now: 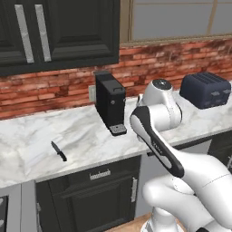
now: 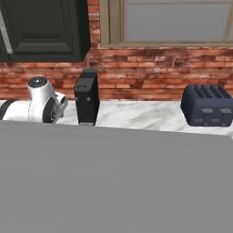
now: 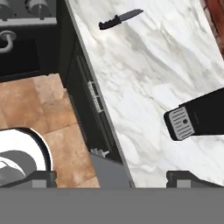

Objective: Retrieve the butter from the fridge and place it on a plate on the dining table. Then retrieve the butter knife by the fridge and place it near the plate.

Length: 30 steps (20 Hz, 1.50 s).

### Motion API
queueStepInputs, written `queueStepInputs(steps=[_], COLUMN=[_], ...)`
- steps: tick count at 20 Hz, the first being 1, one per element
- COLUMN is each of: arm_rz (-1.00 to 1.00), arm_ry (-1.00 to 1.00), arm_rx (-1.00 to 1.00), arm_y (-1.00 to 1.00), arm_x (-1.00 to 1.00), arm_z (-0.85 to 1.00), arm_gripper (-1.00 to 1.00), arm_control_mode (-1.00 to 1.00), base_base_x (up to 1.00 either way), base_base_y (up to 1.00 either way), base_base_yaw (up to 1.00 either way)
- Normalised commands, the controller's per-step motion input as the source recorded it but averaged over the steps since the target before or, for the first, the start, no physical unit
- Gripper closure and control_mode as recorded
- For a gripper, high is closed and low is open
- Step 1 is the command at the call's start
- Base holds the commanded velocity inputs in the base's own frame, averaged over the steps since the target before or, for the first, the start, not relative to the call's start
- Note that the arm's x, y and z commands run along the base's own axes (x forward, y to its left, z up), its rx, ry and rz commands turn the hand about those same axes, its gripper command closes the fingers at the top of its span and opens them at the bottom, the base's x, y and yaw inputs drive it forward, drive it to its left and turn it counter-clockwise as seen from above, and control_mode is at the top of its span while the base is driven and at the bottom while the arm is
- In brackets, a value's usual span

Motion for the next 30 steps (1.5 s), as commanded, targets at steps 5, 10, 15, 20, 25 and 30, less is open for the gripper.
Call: queueStepInputs(steps=[5,10,15,20,25,30], arm_rz=[0.0,-0.21,-0.38,-0.37,-0.35,-0.25], arm_ry=[0.0,0.0,0.05,0.15,0.11,0.1], arm_rx=[0.0,0.01,0.01,0.21,0.17,0.12], arm_y=[0.14,1.0,1.0,0.81,0.82,0.48], arm_x=[0.0,0.11,0.07,0.25,0.03,0.16], arm_z=[0.0,-0.14,-0.19,-0.1,-0.25,-0.82], arm_gripper=[-1.0,-1.0,-1.0,-1.0,-1.0,-1.0], arm_control_mode=[-1.0,-1.0,-1.0,-1.0,-1.0,-1.0], base_base_x=[0.06,0.0,0.0,0.0,0.0,0.0], base_base_y=[0.14,0.0,0.0,0.0,0.0,0.0], base_base_yaw=[0.0,0.0,0.0,0.0,0.0,0.0])
